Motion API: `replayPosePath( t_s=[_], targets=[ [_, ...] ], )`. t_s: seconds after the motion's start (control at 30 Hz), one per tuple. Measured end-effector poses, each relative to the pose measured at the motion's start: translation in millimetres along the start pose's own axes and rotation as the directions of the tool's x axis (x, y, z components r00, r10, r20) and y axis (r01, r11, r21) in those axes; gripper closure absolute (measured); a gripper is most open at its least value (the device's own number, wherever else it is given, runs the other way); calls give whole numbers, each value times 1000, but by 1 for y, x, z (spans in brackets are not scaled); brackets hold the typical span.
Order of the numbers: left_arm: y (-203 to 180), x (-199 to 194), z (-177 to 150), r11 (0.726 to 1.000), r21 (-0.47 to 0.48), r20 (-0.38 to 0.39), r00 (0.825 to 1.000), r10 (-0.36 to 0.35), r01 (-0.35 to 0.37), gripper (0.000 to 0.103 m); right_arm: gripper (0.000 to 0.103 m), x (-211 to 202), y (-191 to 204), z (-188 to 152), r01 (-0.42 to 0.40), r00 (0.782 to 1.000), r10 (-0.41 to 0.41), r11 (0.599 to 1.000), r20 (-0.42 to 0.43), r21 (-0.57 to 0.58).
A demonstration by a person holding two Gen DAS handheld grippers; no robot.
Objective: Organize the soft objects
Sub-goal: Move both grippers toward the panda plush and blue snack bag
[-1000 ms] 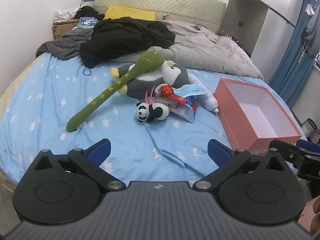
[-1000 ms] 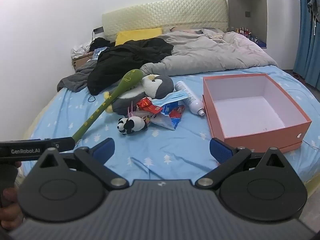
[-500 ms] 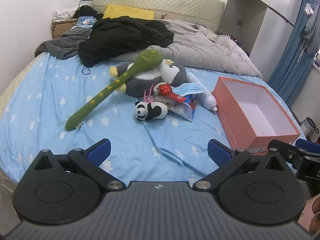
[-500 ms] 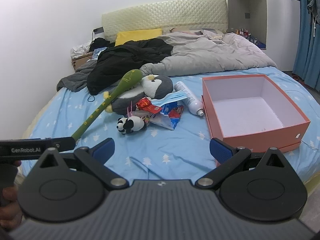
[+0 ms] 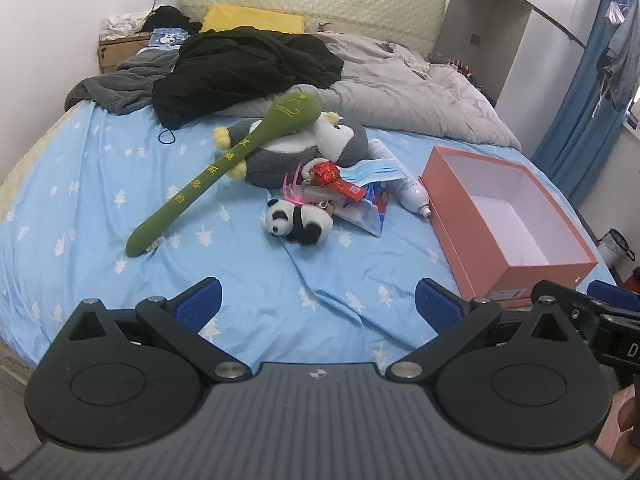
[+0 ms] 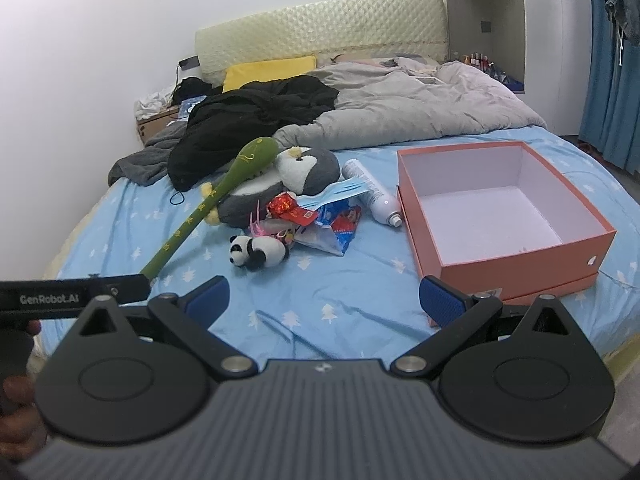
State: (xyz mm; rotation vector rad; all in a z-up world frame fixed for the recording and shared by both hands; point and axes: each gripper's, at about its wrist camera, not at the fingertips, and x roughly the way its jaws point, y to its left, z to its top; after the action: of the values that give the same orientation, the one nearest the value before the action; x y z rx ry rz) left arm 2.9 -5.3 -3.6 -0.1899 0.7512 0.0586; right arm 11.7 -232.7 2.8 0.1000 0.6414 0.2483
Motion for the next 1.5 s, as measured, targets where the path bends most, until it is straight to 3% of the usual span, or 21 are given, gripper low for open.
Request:
replayPosePath(
  t_s=[1.13,1.5],
  targets=[
    [9,14,-3,1000,-26,-34,999,14,-15,0,0,9,-4,-4,3,1000,-3,1000,-21,14],
    [10,37,1,1000,-23,-69,998,-4,2,0,0,25,-11,-4,40,999,-38,998,-33,48]
  ],
)
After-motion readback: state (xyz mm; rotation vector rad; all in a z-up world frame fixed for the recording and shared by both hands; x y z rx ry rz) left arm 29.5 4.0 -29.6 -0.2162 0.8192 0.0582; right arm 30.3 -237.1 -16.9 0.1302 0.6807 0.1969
